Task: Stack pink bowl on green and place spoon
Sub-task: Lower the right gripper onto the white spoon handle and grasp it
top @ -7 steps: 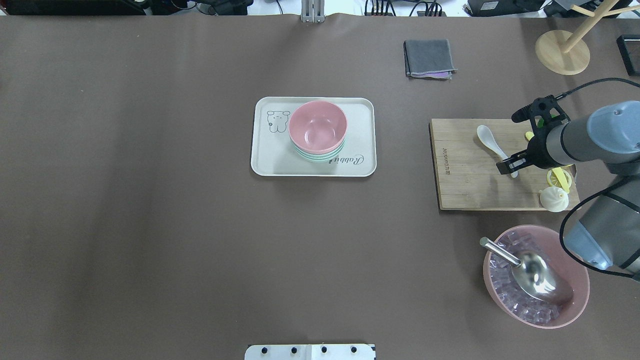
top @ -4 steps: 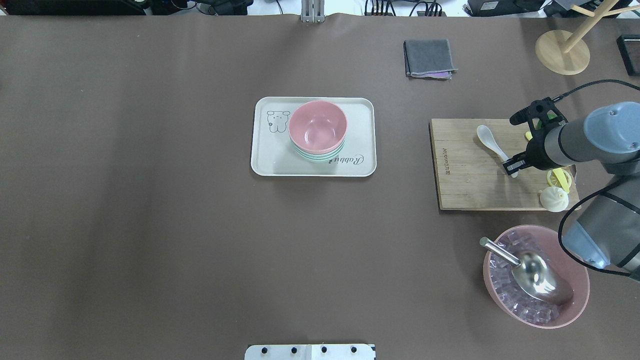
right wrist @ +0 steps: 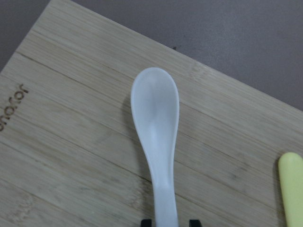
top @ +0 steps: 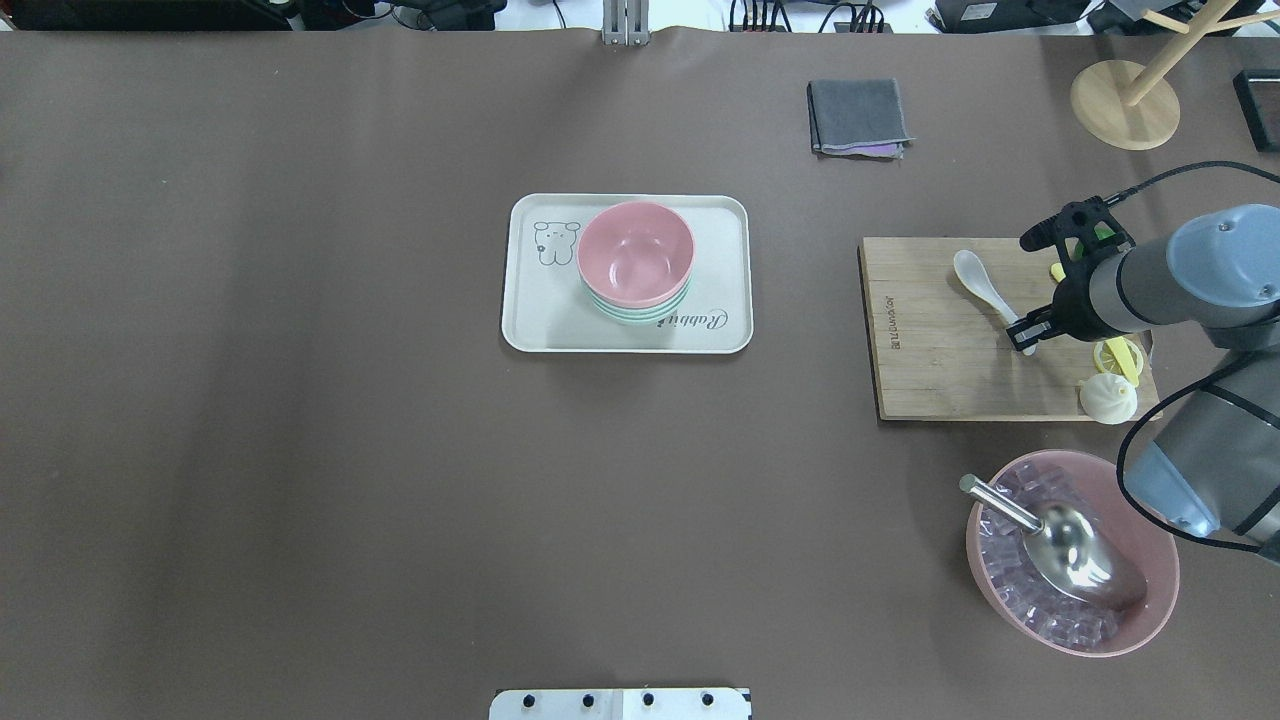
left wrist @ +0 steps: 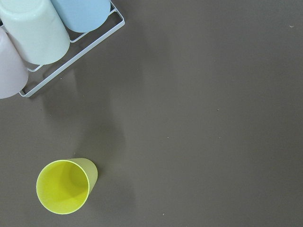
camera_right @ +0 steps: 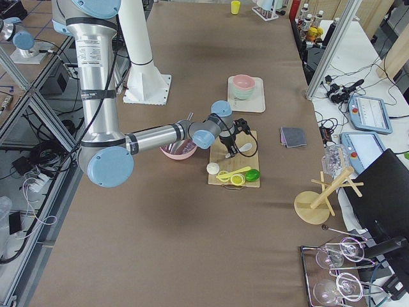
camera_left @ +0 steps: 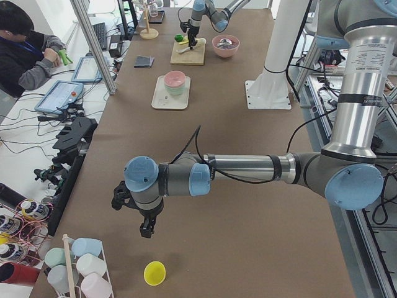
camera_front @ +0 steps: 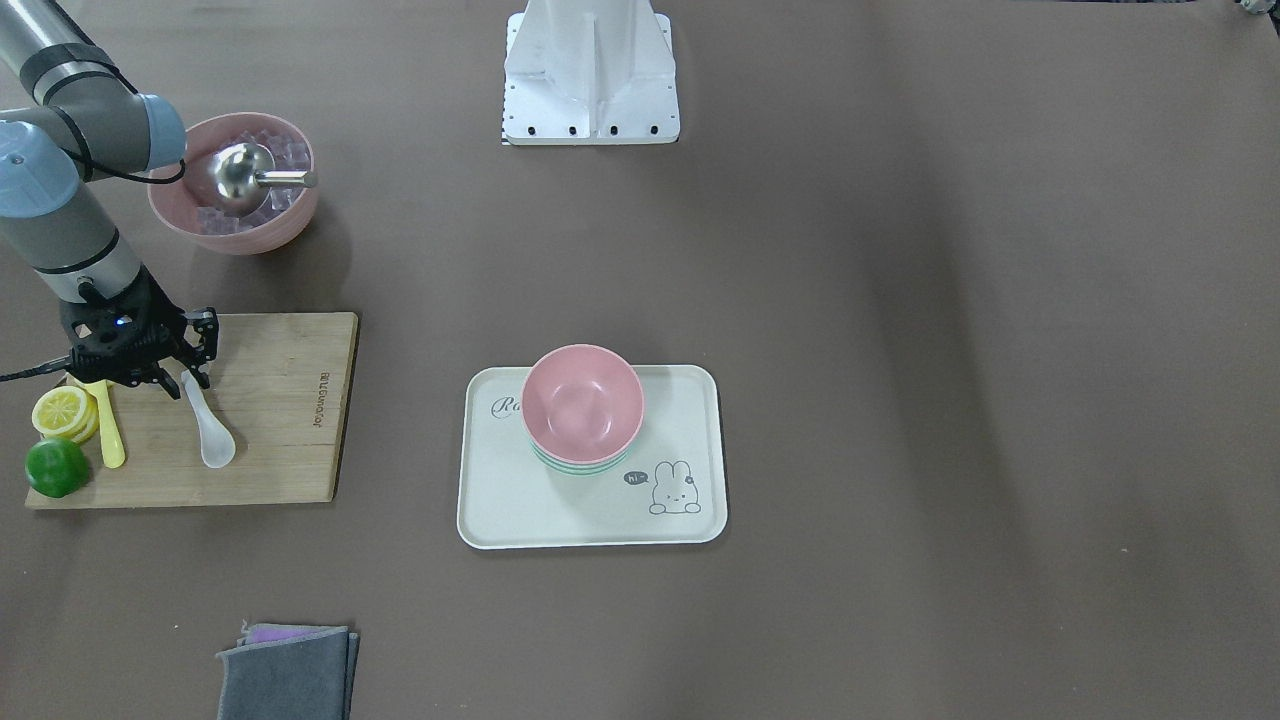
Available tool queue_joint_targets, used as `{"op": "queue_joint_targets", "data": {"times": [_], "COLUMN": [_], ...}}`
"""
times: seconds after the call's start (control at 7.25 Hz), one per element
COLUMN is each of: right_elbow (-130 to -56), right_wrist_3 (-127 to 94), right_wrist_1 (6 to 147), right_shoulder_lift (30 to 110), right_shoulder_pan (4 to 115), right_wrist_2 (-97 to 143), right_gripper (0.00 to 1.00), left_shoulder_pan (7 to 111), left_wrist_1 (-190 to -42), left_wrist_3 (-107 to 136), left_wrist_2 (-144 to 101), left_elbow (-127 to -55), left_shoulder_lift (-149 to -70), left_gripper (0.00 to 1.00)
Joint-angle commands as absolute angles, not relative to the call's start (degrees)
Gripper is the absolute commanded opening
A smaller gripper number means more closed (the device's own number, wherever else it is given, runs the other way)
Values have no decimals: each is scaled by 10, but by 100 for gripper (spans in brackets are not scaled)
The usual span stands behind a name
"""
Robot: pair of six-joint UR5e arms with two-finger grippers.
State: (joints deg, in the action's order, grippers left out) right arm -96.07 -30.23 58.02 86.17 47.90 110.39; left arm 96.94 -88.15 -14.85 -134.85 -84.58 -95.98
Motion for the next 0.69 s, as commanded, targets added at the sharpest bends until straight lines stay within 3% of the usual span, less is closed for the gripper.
{"op": "queue_joint_targets", "data": {"times": [0.0,0.14,0.41,0.55], "right_elbow": [-958,-958,-958,-960], "right_wrist_3": [-303,-304,-305,-305], "right_wrist_1": [580,581,581,580], "right_shoulder_lift": [860,860,860,860], "right_shoulder_pan": [478,479,478,479], "right_wrist_2": [1104,1104,1105,1113], "right_gripper": [37,28,19,0], "left_shoulder_pan": [969,969,969,969], "left_wrist_1": [-882,-882,-882,-882], "left_wrist_3": [-149,-149,-149,-149], "left_wrist_2": [-1348,-1348,-1348,-1348], "left_elbow": [-846,-846,-846,-846], "left_shoulder_lift": [-960,-960,-960,-960], "left_gripper": [99,99,99,99]}}
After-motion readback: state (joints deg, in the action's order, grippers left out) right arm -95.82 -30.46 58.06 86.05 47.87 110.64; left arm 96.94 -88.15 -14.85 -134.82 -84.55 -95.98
